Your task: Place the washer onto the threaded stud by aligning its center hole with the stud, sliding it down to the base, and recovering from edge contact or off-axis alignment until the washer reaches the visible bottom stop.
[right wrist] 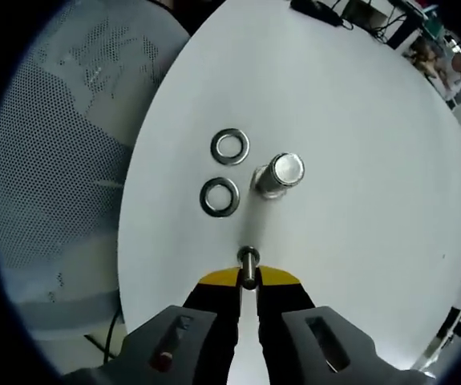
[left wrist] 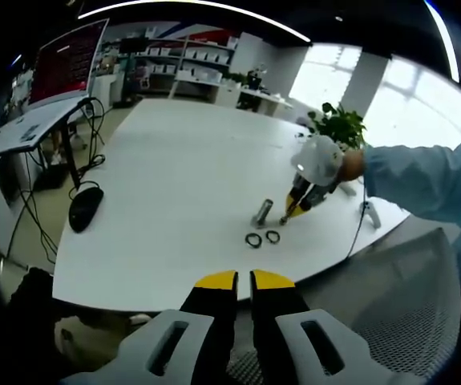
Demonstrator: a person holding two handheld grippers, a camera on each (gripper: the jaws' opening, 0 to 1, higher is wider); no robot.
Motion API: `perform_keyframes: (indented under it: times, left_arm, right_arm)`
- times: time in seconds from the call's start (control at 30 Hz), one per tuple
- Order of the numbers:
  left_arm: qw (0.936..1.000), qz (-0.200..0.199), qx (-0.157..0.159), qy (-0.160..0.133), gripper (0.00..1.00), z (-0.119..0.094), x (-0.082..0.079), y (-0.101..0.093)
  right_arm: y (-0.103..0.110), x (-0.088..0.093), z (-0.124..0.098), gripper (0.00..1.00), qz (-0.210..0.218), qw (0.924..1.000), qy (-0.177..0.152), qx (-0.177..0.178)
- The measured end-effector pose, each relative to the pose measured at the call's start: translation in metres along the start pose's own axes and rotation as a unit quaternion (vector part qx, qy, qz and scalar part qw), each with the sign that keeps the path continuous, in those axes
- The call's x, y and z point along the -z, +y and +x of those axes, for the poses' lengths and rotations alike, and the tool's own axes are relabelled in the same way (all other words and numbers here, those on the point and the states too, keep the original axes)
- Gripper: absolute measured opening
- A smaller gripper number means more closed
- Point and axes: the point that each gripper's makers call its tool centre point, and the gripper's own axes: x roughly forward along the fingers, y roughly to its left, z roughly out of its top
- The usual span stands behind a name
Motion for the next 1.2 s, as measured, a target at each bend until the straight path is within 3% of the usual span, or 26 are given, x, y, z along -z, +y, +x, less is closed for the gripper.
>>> perform_keyframes:
  times: [0.37, 0.6, 0.73, 0.83, 1.2]
  left_arm:
    - [1.0000, 0.001, 0.000, 0.002, 0.03, 0.000, 0.001, 0.001]
    - [1.0000, 0.000, 0.000, 0.001, 0.03, 0.000, 0.000, 0.001]
    - [1.0000, 0.000, 0.001, 0.001, 0.03, 0.000, 0.000, 0.000]
    - [1.0000, 0.001, 0.001, -0.001, 0.03, 0.000, 0.000, 0.000]
    - [1.0000, 0.002, 0.002, -0.002, 0.03, 0.000, -0.001, 0.000]
  right_arm:
    - [0.000, -0.002, 0.014, 0.09, 0.004, 1.0000, 0.003, -0.004]
    - [-0.001, -0.003, 0.011, 0.09, 0.009, 0.9999, 0.001, -0.006]
    - [-0.004, -0.003, 0.008, 0.18, 0.018, 0.9998, -0.006, 0.009]
    - [-0.004, -0.002, 0.002, 0.18, 0.031, 0.9992, -0.021, 0.011]
    - [-0.002, 0.029, -0.012, 0.18, 0.097, 0.9937, -0.049, 0.028]
